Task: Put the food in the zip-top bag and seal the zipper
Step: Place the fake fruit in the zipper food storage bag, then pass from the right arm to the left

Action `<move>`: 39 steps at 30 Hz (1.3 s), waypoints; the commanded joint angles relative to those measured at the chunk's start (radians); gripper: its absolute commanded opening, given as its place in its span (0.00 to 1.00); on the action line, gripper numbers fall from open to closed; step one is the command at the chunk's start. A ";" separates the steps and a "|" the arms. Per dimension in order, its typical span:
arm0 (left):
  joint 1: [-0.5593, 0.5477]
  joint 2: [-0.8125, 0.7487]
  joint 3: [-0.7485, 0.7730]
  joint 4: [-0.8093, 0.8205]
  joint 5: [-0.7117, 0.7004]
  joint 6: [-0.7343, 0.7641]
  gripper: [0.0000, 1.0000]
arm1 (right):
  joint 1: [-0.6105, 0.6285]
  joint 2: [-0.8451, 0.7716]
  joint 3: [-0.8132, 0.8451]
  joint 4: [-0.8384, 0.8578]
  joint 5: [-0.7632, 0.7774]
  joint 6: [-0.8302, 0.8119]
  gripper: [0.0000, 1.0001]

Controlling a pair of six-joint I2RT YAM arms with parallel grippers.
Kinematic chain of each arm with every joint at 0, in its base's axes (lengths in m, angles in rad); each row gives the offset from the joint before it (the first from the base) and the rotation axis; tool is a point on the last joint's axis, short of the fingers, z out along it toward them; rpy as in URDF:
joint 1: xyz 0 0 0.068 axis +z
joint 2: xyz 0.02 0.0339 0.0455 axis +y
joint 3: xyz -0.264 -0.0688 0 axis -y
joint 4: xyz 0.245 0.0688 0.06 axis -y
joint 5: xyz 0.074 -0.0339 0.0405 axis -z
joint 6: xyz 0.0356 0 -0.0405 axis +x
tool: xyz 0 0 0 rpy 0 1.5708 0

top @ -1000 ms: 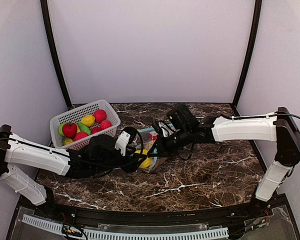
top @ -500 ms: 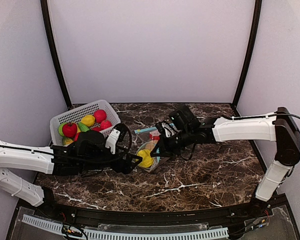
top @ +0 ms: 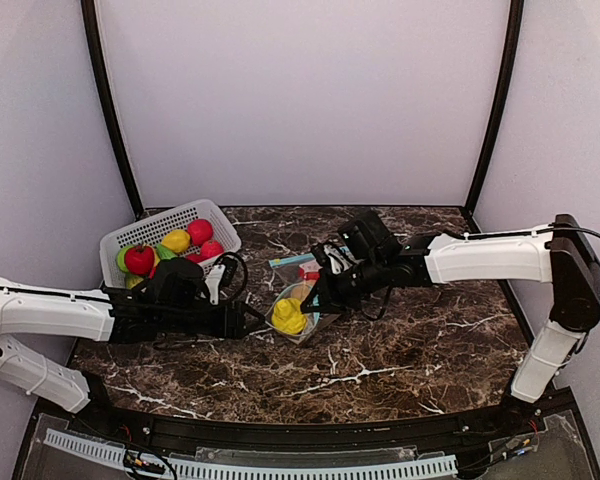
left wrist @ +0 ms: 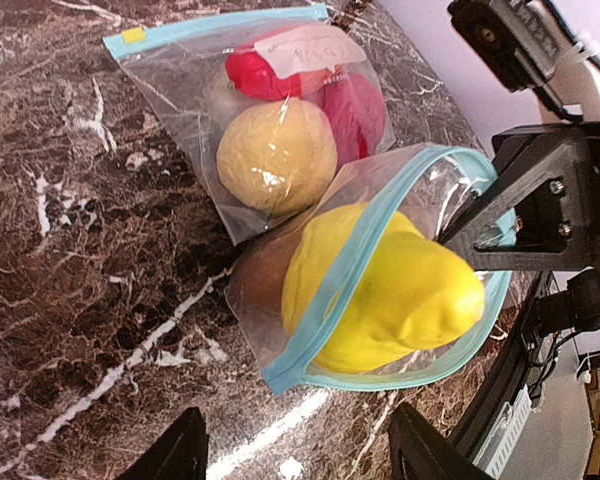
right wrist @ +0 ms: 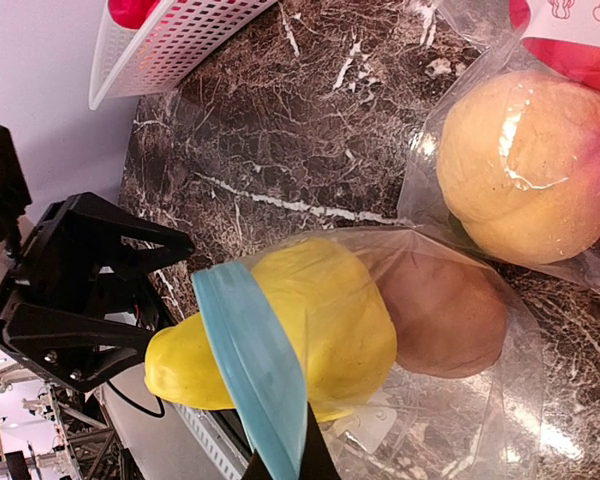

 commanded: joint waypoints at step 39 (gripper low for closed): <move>0.070 0.246 0.131 0.036 0.148 -0.008 0.38 | -0.004 -0.039 -0.011 0.024 0.004 -0.001 0.00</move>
